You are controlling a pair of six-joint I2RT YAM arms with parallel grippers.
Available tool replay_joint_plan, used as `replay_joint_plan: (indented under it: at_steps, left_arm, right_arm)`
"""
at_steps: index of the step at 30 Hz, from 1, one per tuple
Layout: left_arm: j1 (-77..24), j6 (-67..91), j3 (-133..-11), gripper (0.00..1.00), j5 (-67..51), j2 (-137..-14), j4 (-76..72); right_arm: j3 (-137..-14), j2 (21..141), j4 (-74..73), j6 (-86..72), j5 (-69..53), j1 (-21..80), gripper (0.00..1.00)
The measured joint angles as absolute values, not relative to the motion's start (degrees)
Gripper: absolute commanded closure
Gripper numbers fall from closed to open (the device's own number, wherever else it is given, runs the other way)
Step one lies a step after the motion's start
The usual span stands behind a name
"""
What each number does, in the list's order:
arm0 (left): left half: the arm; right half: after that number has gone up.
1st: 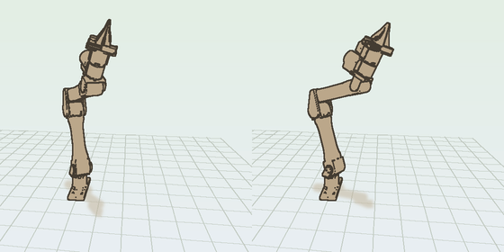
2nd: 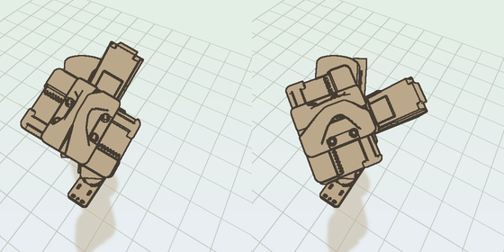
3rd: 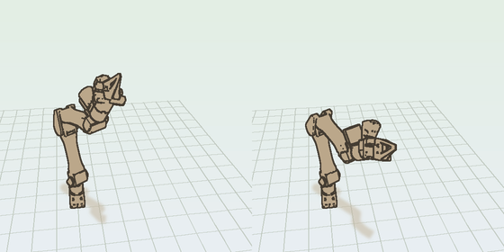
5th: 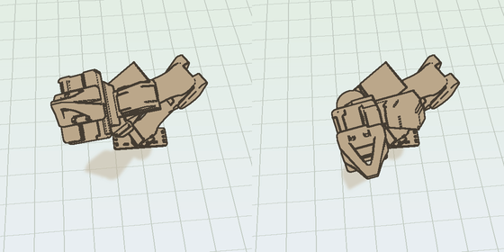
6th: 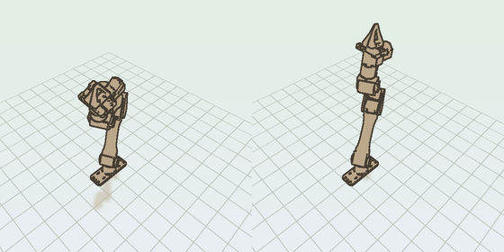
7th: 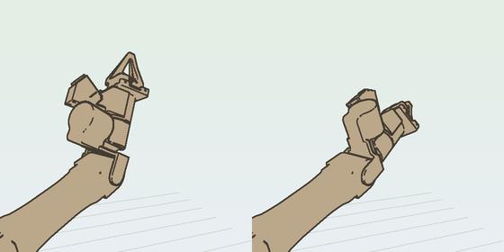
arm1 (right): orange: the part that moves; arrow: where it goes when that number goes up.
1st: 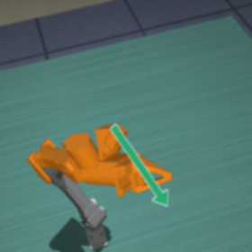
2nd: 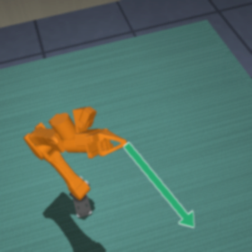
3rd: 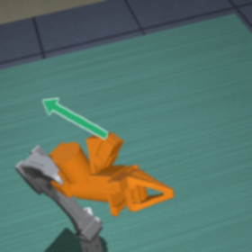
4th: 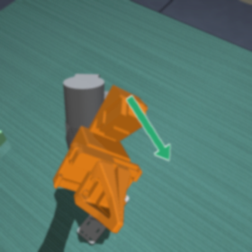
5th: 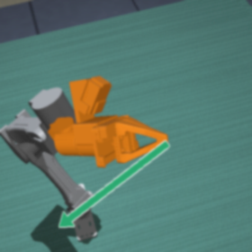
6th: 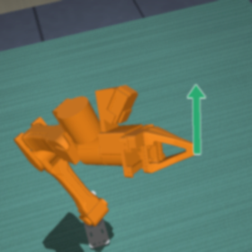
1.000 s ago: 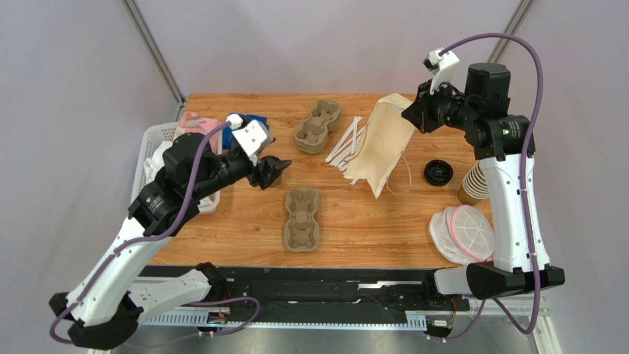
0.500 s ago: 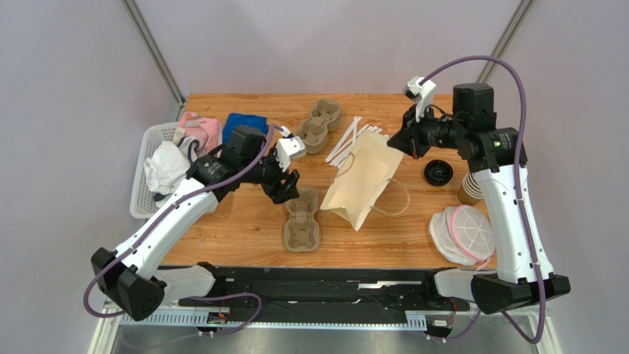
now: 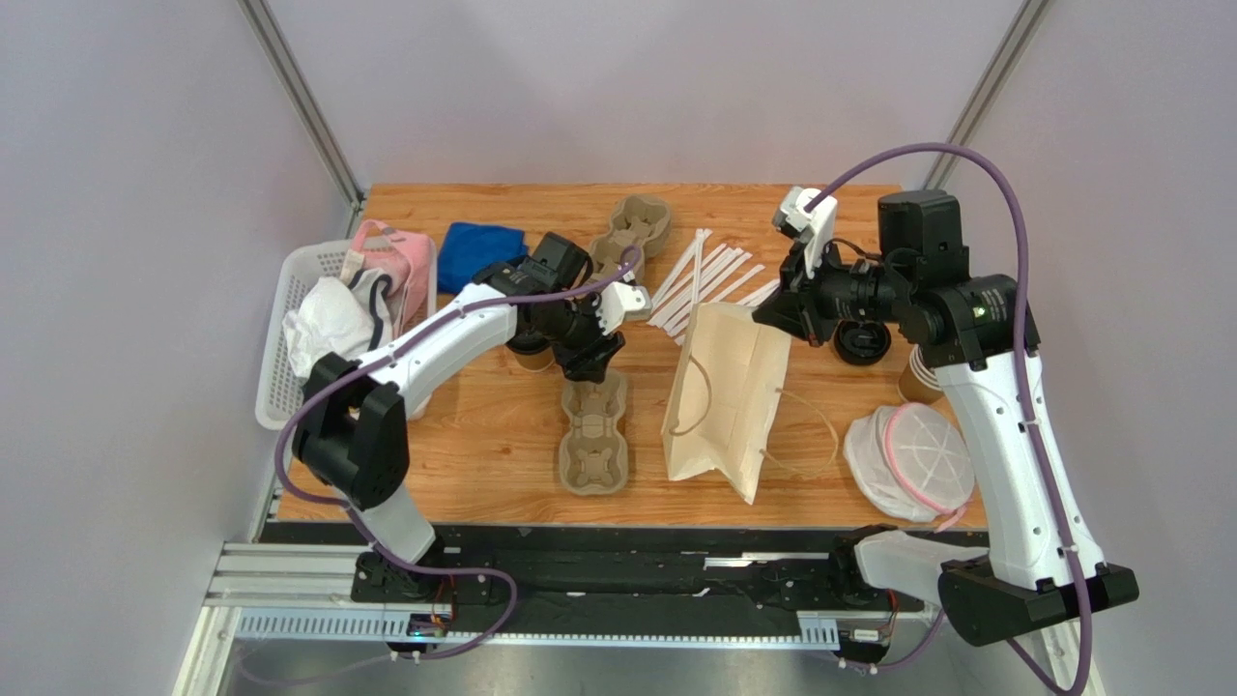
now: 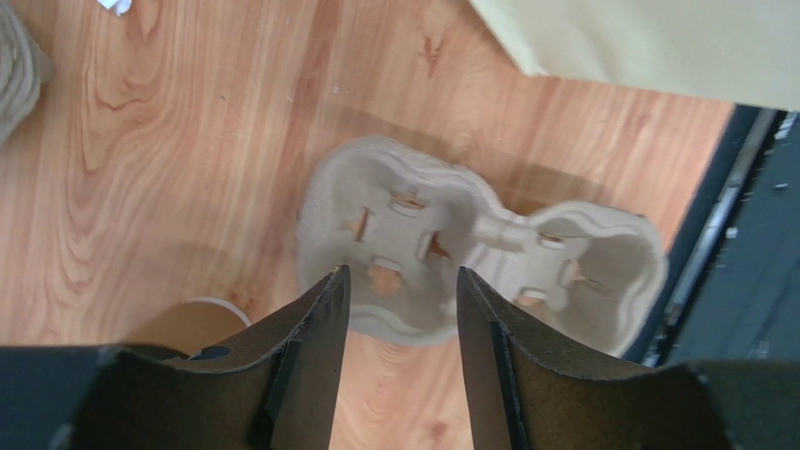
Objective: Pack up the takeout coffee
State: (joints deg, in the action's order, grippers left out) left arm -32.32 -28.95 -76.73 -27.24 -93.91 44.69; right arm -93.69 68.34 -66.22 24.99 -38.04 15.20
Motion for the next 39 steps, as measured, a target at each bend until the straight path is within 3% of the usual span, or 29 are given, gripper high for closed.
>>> replay_joint_plan:
  at_steps: [18, 21, 27, 31, 39]
  left_arm:
    - [-30.89, -40.05, -79.70, 0.48, -23.20, -107.55, 41.50]
    - [-30.76, -40.66, -79.70, 0.55, -22.90, -108.47, 40.82]
    - [-30.63, -41.39, -79.70, 0.86, -23.29, -109.14, 40.93]
    - [-30.55, -40.86, -78.91, 0.99, -25.02, -107.28, 41.60]
    - [-30.39, -39.35, -78.37, 1.00, -26.98, -91.68, 47.90]
  right_arm:
    - [-94.35, 70.96, -67.26, 24.91, -38.04, 15.20, 1.00]
    - [-94.91, 71.29, -67.37, 24.93, -38.02, 15.20, 1.00]
    - [-95.37, 71.68, -67.51, 24.95, -38.02, 15.20, 1.00]
    - [-95.37, 71.70, -67.51, 24.95, -38.02, 15.20, 1.00]
    - [-95.24, 71.53, -67.46, 24.67, -38.02, 15.20, 1.00]
